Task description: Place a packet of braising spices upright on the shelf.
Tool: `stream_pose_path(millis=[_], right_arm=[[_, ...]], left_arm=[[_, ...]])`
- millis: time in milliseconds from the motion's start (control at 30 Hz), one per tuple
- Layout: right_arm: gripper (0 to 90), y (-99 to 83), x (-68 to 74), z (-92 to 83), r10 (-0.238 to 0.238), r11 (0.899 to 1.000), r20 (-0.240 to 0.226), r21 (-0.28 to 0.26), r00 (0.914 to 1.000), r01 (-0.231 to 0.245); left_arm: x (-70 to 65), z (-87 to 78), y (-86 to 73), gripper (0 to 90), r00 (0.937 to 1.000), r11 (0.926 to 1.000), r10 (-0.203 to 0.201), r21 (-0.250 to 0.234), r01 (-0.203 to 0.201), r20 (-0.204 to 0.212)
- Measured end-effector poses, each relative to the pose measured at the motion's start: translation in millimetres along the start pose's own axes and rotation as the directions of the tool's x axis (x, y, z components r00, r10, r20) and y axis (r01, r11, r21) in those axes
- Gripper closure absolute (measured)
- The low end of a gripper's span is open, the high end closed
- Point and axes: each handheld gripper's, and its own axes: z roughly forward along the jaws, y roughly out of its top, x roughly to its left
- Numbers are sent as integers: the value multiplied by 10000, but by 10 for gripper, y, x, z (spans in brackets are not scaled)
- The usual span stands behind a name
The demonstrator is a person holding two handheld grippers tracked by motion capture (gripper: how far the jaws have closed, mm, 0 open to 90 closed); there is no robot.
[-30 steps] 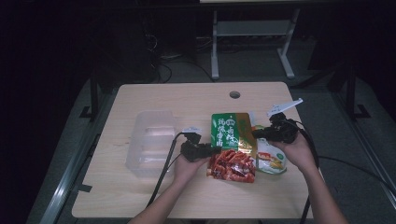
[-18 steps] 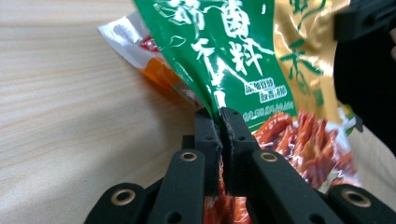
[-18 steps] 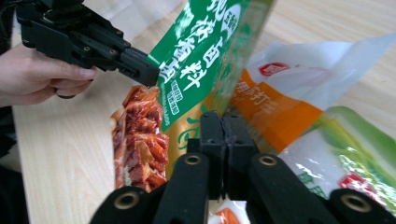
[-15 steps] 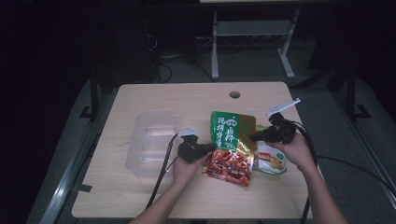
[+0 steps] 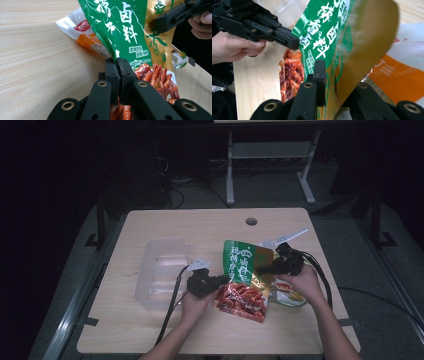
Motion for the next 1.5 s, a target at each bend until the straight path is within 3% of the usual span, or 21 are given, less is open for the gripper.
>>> stream_pose_path(millis=[167, 267, 400, 467, 600, 633, 767, 900, 1000, 1133, 1200, 1233, 1267, 1433, 1467, 1500], right_arm=[[800, 5, 10, 54, 57, 10000, -83, -52, 9999, -58], [876, 12, 55, 87, -108, 9999, -31, -4, 9999, 108], [889, 29, 111, 89, -429, 9991, 170, 81, 9989, 428], [891, 35, 141, 73, -565, 9984, 253, 86, 9981, 563], [892, 24, 172, -3, -606, 9981, 197, -103, 9980, 608], [893, 2, 204, -62, -648, 9971, 155, -395, 9978, 653], [894, -44, 287, -156, -704, 9947, 131, -748, 9974, 711], [895, -67, 343, -229, -826, 9907, 136, -1072, 9965, 836], [896, -77, 443, -337, -969, 9853, 154, -1395, 9952, 981], [897, -36, 599, -445, -1410, 9767, 417, -1576, 9891, 1459], [897, -2, 675, -491, -1616, 9723, 563, -1615, 9853, 1687], [897, 17, 707, -504, -1670, 9712, 628, -1615, 9840, 1752], [898, 35, 730, -513, -1763, 9689, 787, -1619, 9812, 1871], [898, 136, 794, -538, -1932, 9648, 843, -1648, 9775, 2049], [898, 161, 809, -543, -1924, 9646, 857, -1663, 9776, 2045], [898, 189, 817, -546, -1967, 9630, 853, -1707, 9767, 2088]], left_arm=[[-7, -39, -22, 878, 9996, 9997, 251, 19, -251, -95], [-9, -68, -42, 871, 9991, 9992, 392, 90, -391, -161], [-66, -86, -45, 851, 9968, 9976, 671, 195, -664, -424], [-107, -99, -50, 809, 9935, 9948, 996, 279, -982, -551], [-157, -137, -52, 719, 9915, 9934, 1134, 255, -1120, -637], [-193, -163, -48, 703, 9894, 9915, 1288, 243, -1275, -673], [-293, -215, -54, 601, 9847, 9868, 1602, 365, -1580, -688], [-350, -270, -60, 554, 9895, 9898, 1404, 301, -1394, -335], [-439, -351, -61, 530, 9828, 9832, 1815, 280, -1806, -338], [-505, -416, -97, 477, 9718, 9713, 2324, 621, -2297, -395], [-514, -448, -113, 467, 9732, 9714, 2298, 624, -2292, -39], [-532, -467, -128, 461, 9695, 9678, 2450, 619, -2440, -84], [-546, -484, -142, 446, 9632, 9613, 2684, 686, -2667, -161], [-589, -556, -212, 397, 9558, 9527, 2941, 791, -2935, 43], [-601, -595, -252, 389, 9499, 9464, 3125, 831, -3122, 99], [-601, -595, -252, 379, 9499, 9464, 3125, 831, -3122, 99]])
